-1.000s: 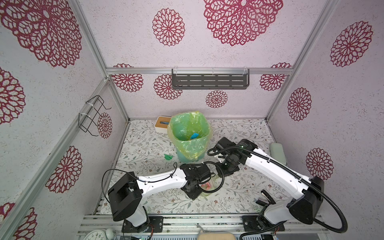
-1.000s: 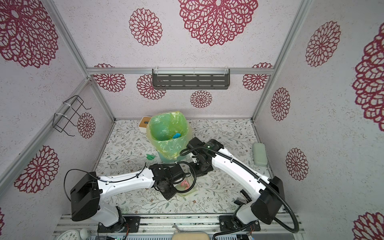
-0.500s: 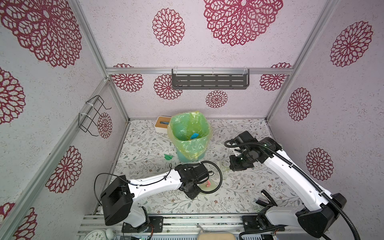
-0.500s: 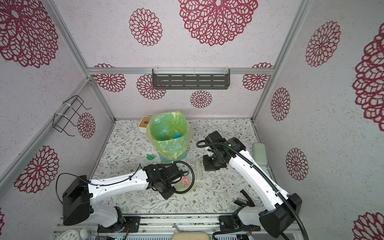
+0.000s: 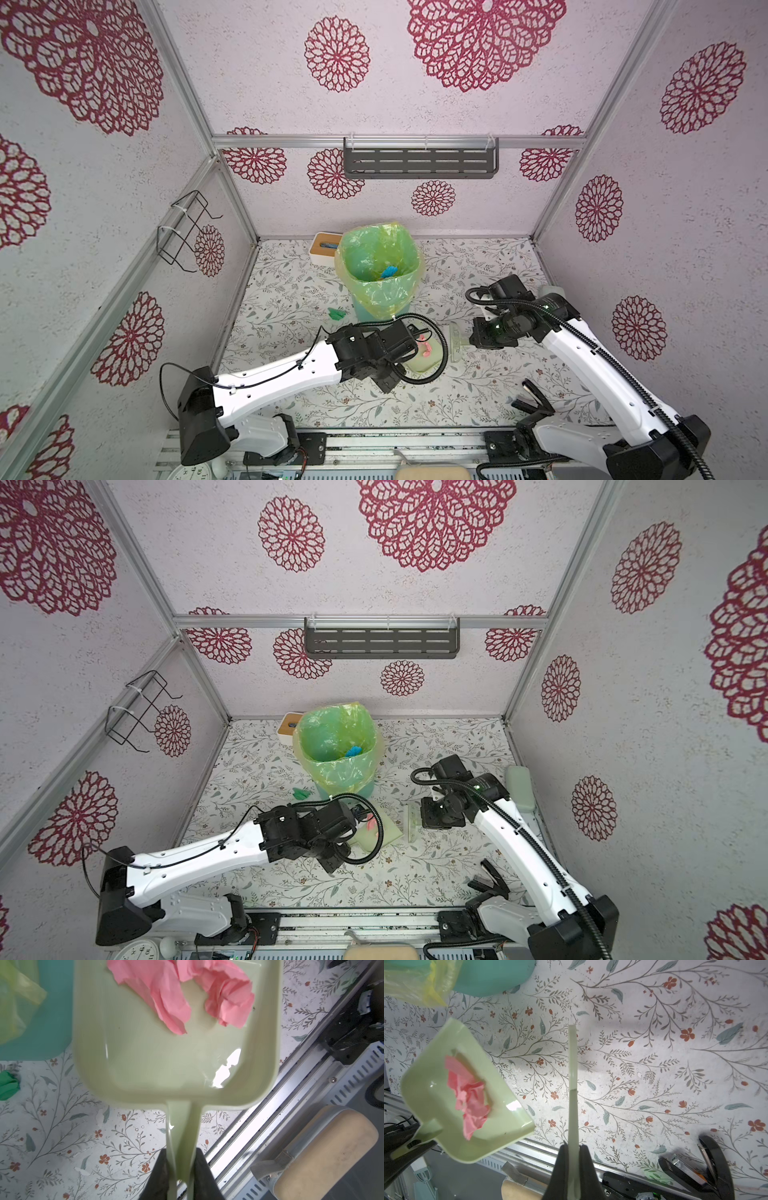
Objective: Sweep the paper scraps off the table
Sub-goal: 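Lift the dustpan holding the pink scrap with left while right withdraws brush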
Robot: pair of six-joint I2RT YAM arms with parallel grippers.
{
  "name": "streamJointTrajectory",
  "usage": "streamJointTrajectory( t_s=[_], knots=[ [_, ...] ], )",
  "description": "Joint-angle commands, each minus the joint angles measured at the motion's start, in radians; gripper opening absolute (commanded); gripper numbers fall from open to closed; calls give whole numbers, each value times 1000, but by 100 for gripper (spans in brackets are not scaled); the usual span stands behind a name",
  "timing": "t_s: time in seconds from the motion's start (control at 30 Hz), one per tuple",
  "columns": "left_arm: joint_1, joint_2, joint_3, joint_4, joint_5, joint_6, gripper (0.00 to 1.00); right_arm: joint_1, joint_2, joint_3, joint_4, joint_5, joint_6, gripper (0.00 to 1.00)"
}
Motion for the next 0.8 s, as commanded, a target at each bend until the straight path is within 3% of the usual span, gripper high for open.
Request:
streamJointTrajectory(
  t_s=[0.0,0.3,0.47,0.77],
  knots=[
    [-23,-51,42,-41,-60,-25,7,-12,-31,-10,48,-23,18,0],
    [-37,-137,186,-162,-118,-62,7,-28,-22,-34,100,-36,24,0],
    [-18,-146,269,-263,-219,-51,7,-30,-5,-26,110,-46,19,0],
    [178,-173,366,-298,-238,29,7,-32,12,-7,114,-54,10,0]
  ],
)
